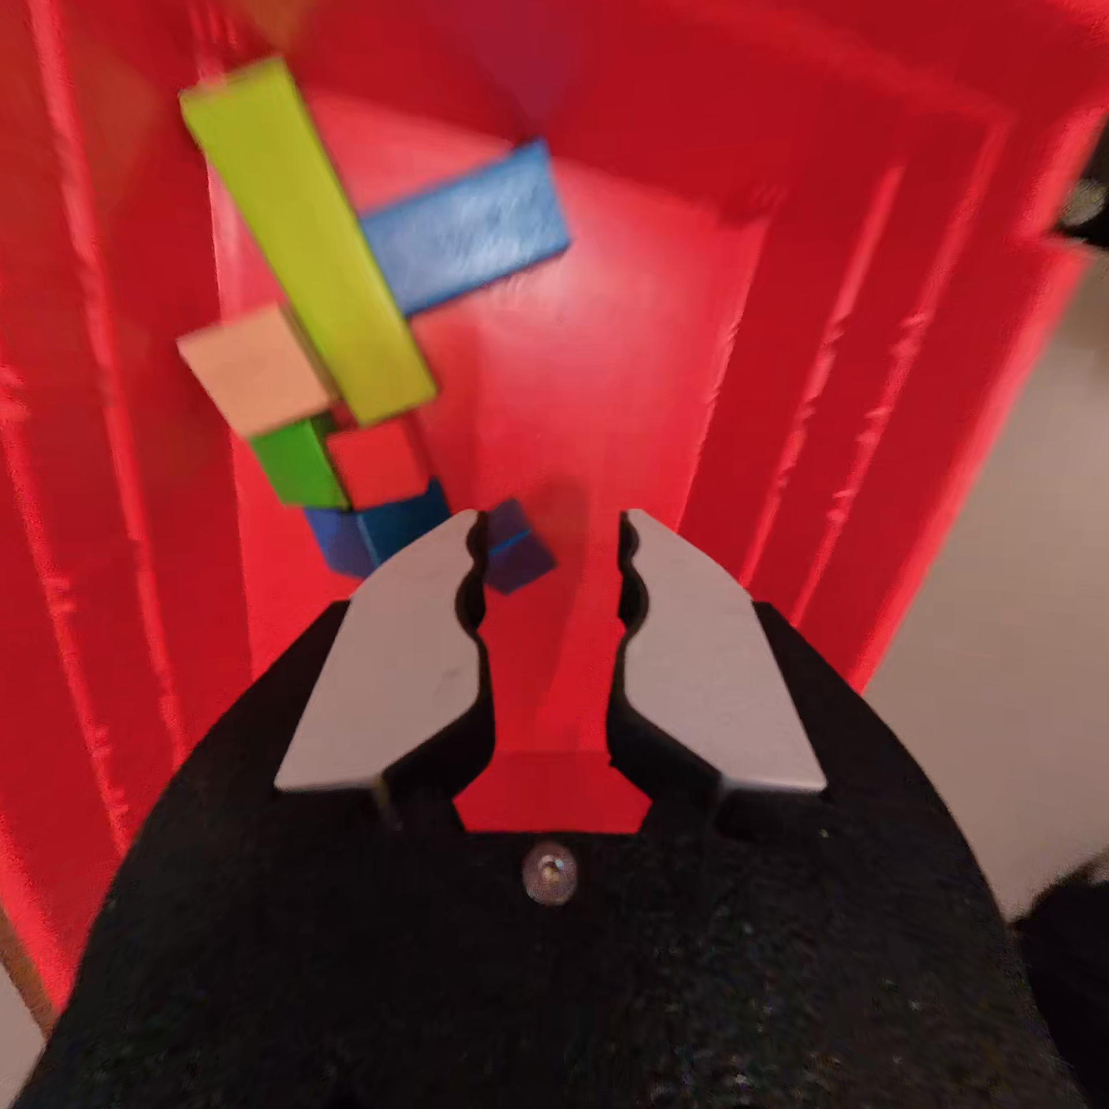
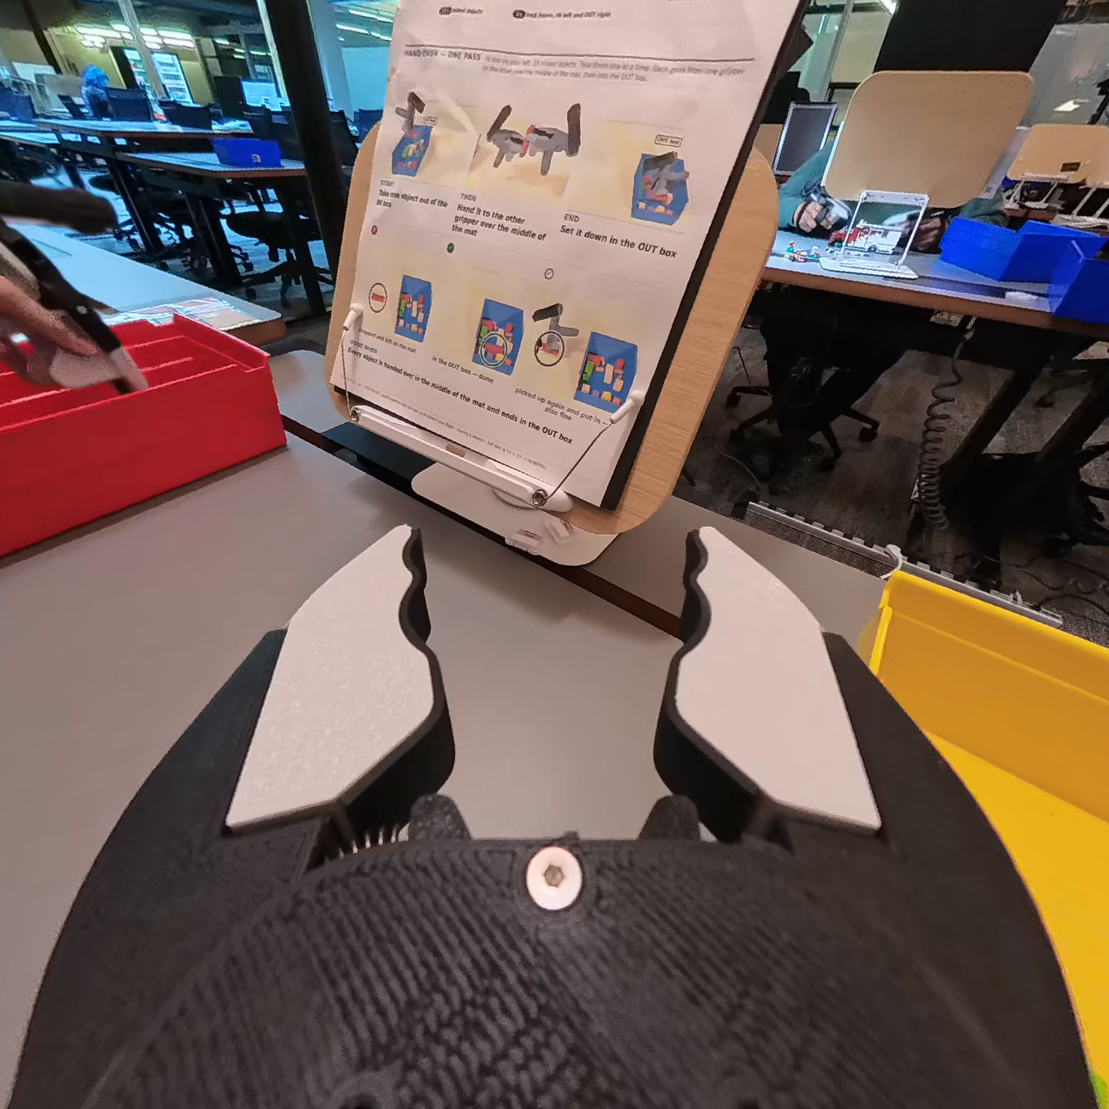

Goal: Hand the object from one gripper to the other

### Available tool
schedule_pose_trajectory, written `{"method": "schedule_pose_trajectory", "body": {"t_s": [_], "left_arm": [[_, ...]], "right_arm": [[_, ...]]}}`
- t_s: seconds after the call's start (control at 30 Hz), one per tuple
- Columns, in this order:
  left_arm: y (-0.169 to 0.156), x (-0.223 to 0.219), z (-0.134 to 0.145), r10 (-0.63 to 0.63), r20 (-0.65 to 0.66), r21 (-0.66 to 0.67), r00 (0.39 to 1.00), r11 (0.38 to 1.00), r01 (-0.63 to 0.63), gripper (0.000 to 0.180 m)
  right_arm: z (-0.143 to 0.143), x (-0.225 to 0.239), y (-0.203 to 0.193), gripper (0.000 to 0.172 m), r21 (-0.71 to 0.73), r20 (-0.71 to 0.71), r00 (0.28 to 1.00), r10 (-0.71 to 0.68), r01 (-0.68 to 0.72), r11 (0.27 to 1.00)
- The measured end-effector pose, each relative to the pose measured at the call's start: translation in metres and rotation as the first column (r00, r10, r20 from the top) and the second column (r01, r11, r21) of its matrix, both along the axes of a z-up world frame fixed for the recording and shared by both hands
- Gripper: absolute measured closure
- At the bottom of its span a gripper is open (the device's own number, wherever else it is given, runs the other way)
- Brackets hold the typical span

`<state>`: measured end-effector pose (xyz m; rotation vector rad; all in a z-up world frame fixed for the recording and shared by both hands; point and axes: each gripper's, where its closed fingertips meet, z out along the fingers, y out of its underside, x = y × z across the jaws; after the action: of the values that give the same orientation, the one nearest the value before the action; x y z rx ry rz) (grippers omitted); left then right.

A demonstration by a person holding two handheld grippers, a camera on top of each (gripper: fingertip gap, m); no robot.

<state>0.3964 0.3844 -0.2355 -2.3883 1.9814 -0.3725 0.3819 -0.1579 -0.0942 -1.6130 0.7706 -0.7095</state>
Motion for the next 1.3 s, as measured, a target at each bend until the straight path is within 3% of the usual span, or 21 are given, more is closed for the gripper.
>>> {"method": "schedule_pose_trajectory", "body": {"t_s": [0.03, 0.2, 0.67, 0.8, 0.93, 1.03, 1.1, 1.13, 1.23, 1.3], "left_arm": [[0.003, -0.01, -0.007, 0.022, -0.054, -0.001, 0.998, 1.0, -0.022, 0.135], [0.015, -0.03, -0.025, 0.128, -0.137, 0.024, 0.982, 0.992, -0.125, 0.129], [0.005, -0.036, -0.049, 0.175, -0.26, 0.059, 0.95, 0.984, -0.165, 0.144], [0.006, -0.032, -0.048, 0.16, -0.24, 0.05, 0.957, 0.987, -0.152, 0.144], [-0.004, -0.013, -0.025, 0.085, -0.119, -0.059, 0.989, 0.994, -0.093, 0.144], [-0.011, 0.008, 0.022, -0.043, 0.083, -0.07, 0.996, 0.996, 0.049, 0.144], [-0.032, 0.022, 0.069, -0.125, 0.306, -0.11, 0.944, 0.98, 0.166, 0.145], [-0.049, 0.025, 0.095, -0.157, 0.43, -0.137, 0.889, 0.962, 0.236, 0.145], [-0.107, 0.015, 0.165, -0.205, 0.742, -0.172, 0.638, 0.862, 0.476, 0.145], [-0.146, -0.003, 0.196, -0.185, 0.863, -0.158, 0.47, 0.785, 0.599, 0.144]], "right_arm": [[0.0, 0.0, -0.001, 0.089, 0.0, 0.0, 1.0, -0.001, 0.001, 1.0], [0.001, 0.001, -0.005, 0.09, 0.02, -0.006, 1.0, -0.005, 0.006, 1.0], [-0.001, 0.0, -0.004, 0.09, 0.012, -0.01, 1.0, 0.003, -0.002, 1.0], [-0.003, 0.001, -0.004, 0.09, 0.01, -0.016, 1.0, 0.003, -0.003, 1.0], [-0.003, 0.0, -0.001, 0.09, 0.011, -0.017, 1.0, 0.012, -0.011, 1.0], [-0.002, -0.001, 0.002, 0.09, 0.014, -0.016, 1.0, 0.023, -0.023, 1.0], [-0.001, -0.002, 0.008, 0.09, 0.029, -0.016, 0.999, 0.041, -0.041, 0.999], [0.0, -0.004, 0.012, 0.09, 0.044, -0.017, 0.998, 0.06, -0.059, 0.997], [0.006, -0.014, 0.036, 0.091, 0.134, -0.021, 0.986, 0.167, -0.163, 0.977], [0.014, -0.025, 0.057, 0.093, 0.226, -0.019, 0.964, 0.267, -0.256, 0.94]]}}
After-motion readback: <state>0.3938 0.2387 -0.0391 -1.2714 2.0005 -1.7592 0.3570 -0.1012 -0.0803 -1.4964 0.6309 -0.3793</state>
